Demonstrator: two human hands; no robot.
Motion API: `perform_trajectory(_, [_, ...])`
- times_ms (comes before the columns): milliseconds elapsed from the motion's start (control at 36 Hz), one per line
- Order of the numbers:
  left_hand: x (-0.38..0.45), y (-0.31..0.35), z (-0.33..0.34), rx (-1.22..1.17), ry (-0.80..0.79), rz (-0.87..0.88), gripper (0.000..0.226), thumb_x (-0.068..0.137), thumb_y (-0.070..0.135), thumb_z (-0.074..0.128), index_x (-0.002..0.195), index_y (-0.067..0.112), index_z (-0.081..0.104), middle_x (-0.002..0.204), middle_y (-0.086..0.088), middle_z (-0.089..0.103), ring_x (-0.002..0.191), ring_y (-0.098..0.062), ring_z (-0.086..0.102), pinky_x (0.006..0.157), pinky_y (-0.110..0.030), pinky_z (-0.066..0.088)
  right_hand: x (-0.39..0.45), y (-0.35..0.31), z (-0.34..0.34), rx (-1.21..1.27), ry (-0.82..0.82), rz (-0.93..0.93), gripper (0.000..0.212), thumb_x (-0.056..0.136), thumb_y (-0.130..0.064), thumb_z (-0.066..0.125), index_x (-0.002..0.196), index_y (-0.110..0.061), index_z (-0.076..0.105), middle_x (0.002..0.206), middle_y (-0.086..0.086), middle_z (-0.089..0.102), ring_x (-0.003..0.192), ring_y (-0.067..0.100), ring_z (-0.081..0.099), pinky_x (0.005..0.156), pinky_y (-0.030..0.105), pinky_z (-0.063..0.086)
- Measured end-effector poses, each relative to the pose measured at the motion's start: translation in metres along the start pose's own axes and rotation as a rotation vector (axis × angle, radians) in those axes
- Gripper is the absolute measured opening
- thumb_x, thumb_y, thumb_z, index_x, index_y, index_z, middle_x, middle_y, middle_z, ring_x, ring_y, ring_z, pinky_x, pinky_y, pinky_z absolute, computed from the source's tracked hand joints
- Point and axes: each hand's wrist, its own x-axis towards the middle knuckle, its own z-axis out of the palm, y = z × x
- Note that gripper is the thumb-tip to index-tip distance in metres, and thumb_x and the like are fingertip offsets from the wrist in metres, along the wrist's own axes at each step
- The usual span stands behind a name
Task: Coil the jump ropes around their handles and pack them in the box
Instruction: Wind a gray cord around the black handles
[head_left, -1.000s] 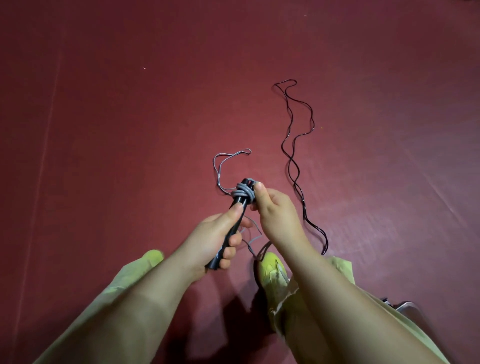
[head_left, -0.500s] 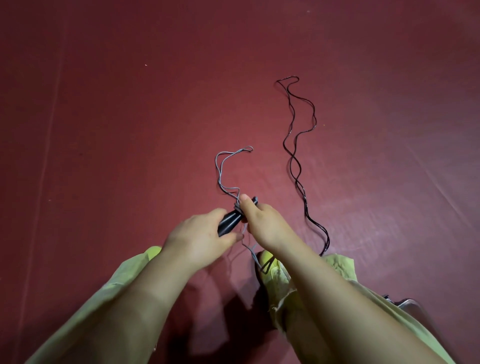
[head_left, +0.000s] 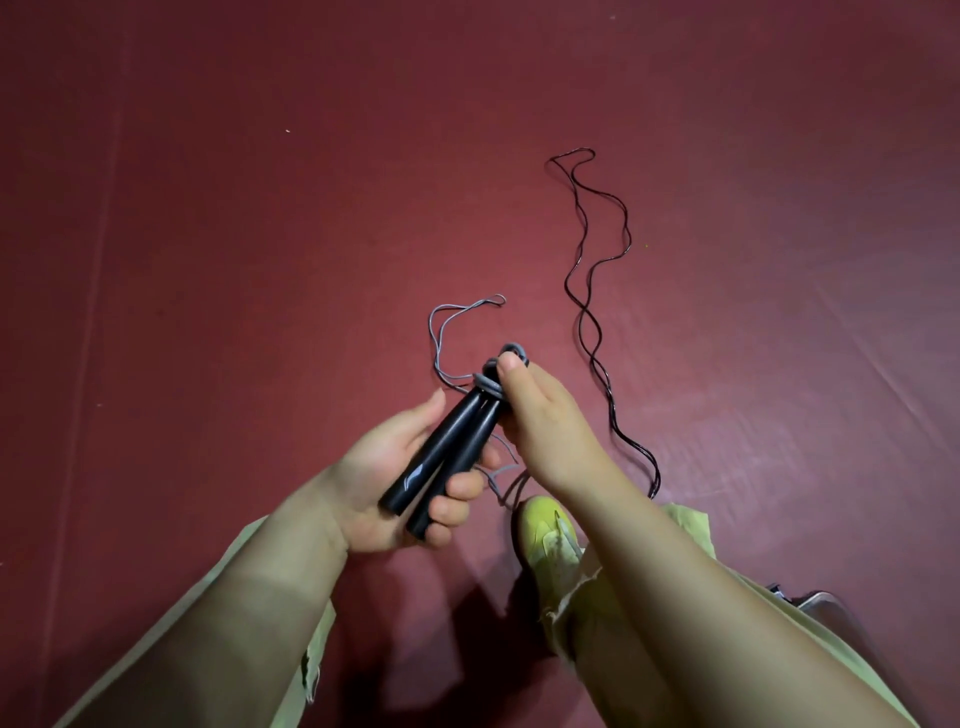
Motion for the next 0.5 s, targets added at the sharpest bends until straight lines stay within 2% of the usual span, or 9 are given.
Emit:
perform_trajectory(111, [0.006,0.0,0.0,-0.016,0.048,-0.019,0.061,0.081,0.063,0.035,0.078,0.008,0.062,0.055,0.0,0.04,0.037,-0.01,0.034,0.039,-0.016,0.027,0.002,-0.006,-0.004,-0.107,-0.046,0.09,0.044,0.088,-0.06,0.031,0.071,-0.021,0.044,0.056,-0.012,0.041,0.053,0.01,0.035,0.056,0.029,0.028])
perform_trajectory(194, [0.013,-0.005,-0.002,0.112,0.218,0.001,0.057,0.089,0.062,0.032,0.081,0.011,0.056,0.055,0.002,0.037,0.037,-0.008,0.028,0.038,-0.015,0.02,0.002,-0.007,-0.005,-0.266,-0.106,0.177,0.051,0.1,-0.053,0.024,0.07,-0.017,0.043,0.06,-0.002,0.042,0.053,0.016,0.037,0.057,0.03,0.03])
perform_trajectory(278, [0.021,-0.01,0.0,0.277,0.373,0.069,0.049,0.094,0.057,0.033,0.082,0.013,0.051,0.051,0.002,0.034,0.033,-0.007,0.024,0.038,-0.012,0.016,-0.001,-0.009,-0.007,-0.366,-0.114,0.174,0.05,0.104,-0.044,0.02,0.066,-0.016,0.039,0.062,0.003,0.04,0.058,0.023,0.037,0.056,0.033,0.028])
perform_trajectory(333, [0.022,-0.01,0.001,0.244,0.354,0.085,0.05,0.094,0.058,0.031,0.083,0.013,0.05,0.051,0.001,0.036,0.032,-0.008,0.027,0.037,-0.012,0.019,-0.001,-0.011,-0.008,-0.378,-0.112,0.134,0.047,0.105,-0.039,0.021,0.064,-0.019,0.035,0.064,0.003,0.041,0.062,0.025,0.038,0.059,0.035,0.028])
perform_trajectory(444, [0.017,-0.004,0.003,0.102,0.225,0.085,0.074,0.085,0.072,0.022,0.084,0.007,0.057,0.056,-0.005,0.05,0.038,-0.015,0.043,0.039,-0.017,0.035,-0.003,-0.01,-0.009,-0.29,-0.061,0.071,0.046,0.104,-0.041,0.026,0.065,-0.021,0.039,0.065,-0.004,0.043,0.057,0.013,0.038,0.055,0.031,0.028])
perform_trajectory(500, [0.013,-0.003,0.005,0.102,0.172,0.089,0.07,0.076,0.072,0.035,0.087,0.007,0.059,0.059,-0.004,0.051,0.04,-0.014,0.045,0.039,-0.018,0.039,-0.004,-0.009,-0.01,-0.286,-0.036,0.026,0.042,0.104,-0.04,0.027,0.067,-0.024,0.04,0.067,-0.007,0.044,0.061,0.009,0.04,0.059,0.029,0.03])
